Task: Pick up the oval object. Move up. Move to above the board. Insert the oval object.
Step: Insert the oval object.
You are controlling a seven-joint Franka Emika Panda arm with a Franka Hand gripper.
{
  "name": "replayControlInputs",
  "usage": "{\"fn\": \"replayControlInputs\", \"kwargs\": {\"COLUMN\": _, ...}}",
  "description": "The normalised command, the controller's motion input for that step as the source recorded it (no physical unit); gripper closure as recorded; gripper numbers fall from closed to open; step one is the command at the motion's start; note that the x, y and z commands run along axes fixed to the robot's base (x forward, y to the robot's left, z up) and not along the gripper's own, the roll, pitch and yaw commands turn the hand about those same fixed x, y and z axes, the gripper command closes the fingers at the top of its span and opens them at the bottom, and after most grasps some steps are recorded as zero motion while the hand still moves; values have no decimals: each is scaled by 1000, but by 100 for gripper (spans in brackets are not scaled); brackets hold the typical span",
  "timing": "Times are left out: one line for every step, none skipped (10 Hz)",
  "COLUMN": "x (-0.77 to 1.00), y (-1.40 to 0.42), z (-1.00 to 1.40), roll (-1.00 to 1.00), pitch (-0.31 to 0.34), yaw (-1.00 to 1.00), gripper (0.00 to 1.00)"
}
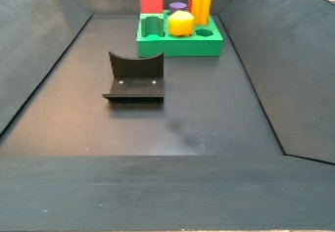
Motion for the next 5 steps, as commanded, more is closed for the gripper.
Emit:
{"fn": "replayControlInputs", "kwargs": {"x": 377, "y": -486, "z": -483, "roll": 114, "pitch": -99, "yaw": -497, "gripper": 100}}
{"fn": "replayControlInputs", "kwargs": {"x": 89, "y": -254, "z": -443, "roll": 107, "pitch": -57, "yaw": -846, "gripper": 100}}
{"fn": "replayControlInputs", "kwargs": {"x": 0, "y": -51, "z": -474, "roll": 106, "pitch": -26, "yaw": -971, "gripper": 100}}
{"fn": "replayControlInputs", "kwargs": {"x": 0, "y": 0, "z": -494, "roll": 97, "pitch": -1, "yaw": -1000, "gripper": 100}}
{"fn": "replayControlInputs", "kwargs": {"x": 0, "y": 0, "z": -537, "roll": 64, "pitch": 0, "yaw": -1000, "gripper": 100}}
